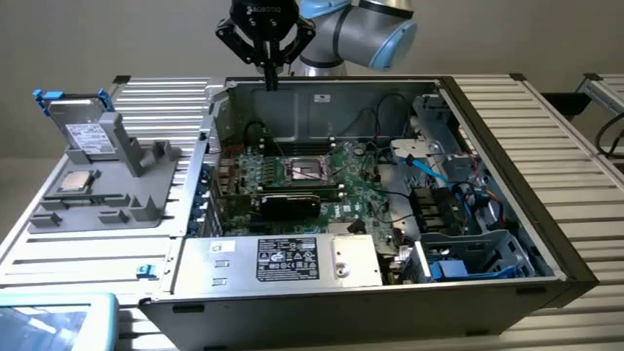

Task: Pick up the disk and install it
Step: 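Reach for the disk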

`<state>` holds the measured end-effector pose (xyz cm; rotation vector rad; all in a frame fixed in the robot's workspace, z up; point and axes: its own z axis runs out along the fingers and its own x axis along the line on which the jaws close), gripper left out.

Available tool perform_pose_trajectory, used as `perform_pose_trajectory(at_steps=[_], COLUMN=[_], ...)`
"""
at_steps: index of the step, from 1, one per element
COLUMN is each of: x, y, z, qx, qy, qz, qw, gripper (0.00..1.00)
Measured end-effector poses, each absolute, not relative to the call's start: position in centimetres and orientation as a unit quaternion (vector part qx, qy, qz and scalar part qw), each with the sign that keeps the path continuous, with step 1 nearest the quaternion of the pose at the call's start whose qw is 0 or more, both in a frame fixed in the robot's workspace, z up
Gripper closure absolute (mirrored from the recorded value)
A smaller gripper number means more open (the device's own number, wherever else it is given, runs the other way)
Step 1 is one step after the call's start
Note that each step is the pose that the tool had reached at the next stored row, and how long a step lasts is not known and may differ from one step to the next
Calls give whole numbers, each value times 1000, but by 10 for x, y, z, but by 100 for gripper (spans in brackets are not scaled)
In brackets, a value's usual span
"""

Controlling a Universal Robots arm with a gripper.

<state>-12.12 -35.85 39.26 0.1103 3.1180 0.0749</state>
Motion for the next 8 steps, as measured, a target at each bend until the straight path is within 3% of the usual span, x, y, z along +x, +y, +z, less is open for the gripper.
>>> perform_pose_trajectory(at_steps=[8], x=[-121], y=[-358], z=[393], qx=[35], qy=[999], qz=[24], qw=[10], gripper=[89])
